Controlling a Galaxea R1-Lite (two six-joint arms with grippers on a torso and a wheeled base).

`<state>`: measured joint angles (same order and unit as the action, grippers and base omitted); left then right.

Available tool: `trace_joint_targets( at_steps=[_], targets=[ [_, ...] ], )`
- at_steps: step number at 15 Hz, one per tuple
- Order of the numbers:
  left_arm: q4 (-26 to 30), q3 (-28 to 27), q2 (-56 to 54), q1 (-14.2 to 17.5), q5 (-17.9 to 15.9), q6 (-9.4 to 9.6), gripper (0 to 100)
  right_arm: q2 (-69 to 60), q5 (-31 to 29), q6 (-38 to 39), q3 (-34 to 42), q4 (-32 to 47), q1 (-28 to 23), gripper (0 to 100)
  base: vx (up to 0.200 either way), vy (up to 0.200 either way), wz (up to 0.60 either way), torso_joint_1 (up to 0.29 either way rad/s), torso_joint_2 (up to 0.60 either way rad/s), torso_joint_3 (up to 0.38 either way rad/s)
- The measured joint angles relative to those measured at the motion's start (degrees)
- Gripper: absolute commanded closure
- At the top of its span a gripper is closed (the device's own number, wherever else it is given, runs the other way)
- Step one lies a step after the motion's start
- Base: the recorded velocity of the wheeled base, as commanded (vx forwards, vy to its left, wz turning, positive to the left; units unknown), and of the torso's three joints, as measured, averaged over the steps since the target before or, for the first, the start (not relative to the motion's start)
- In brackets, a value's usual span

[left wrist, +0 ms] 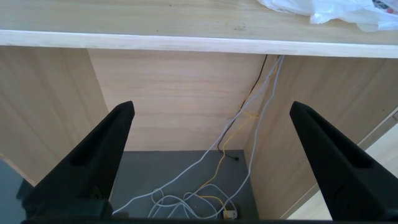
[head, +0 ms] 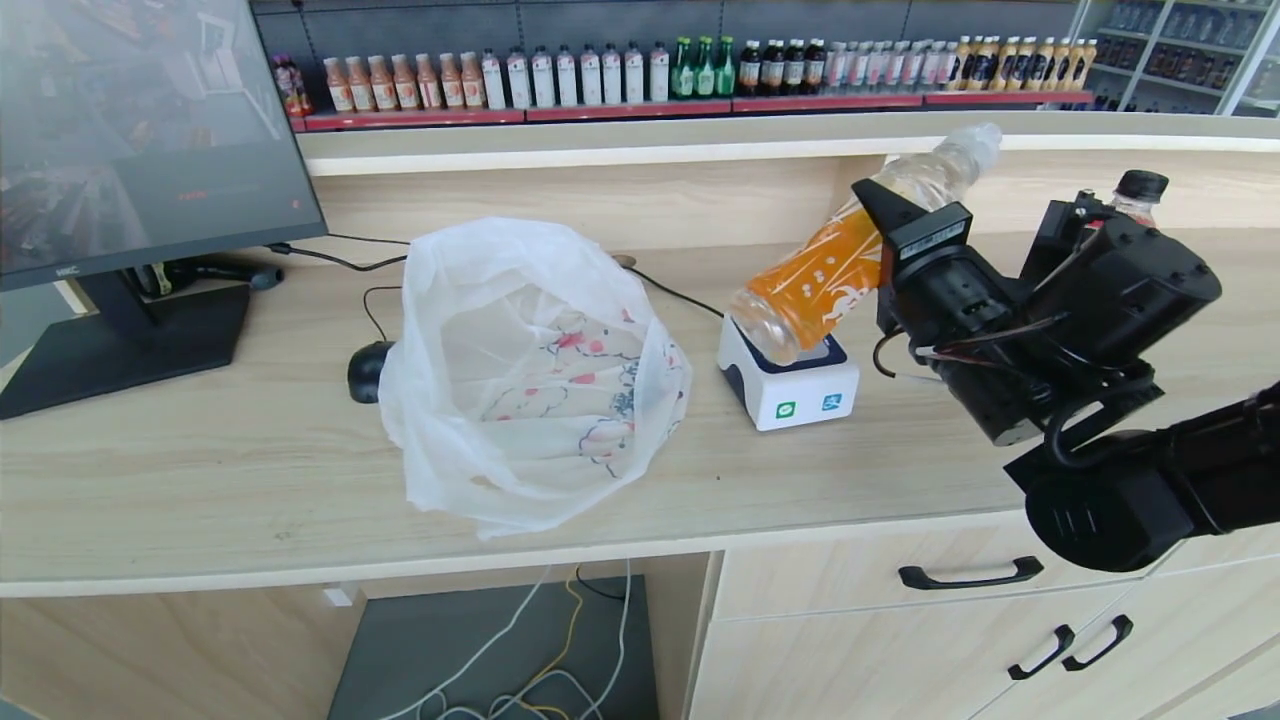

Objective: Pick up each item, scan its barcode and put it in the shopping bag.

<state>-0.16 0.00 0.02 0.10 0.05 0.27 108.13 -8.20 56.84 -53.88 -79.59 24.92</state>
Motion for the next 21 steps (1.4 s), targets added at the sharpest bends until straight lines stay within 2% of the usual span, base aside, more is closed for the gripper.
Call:
trace_joint_targets(
  at_steps=[13,21],
  targets=[
    [0.0,0.0,0.0,0.0,0.0,-0.02,0,2.6,0.0,6.6,-1.1,-0.2,-0.9,100,0.000,0.000,0.00,0.000,0.00,0.000],
    [0.0,0.0,0.0,0.0,0.0,0.00,0,3.3,0.1,7.4,-1.3,-0.2,-0.9,100,0.000,0.000,0.00,0.000,0.00,0.000]
  ],
)
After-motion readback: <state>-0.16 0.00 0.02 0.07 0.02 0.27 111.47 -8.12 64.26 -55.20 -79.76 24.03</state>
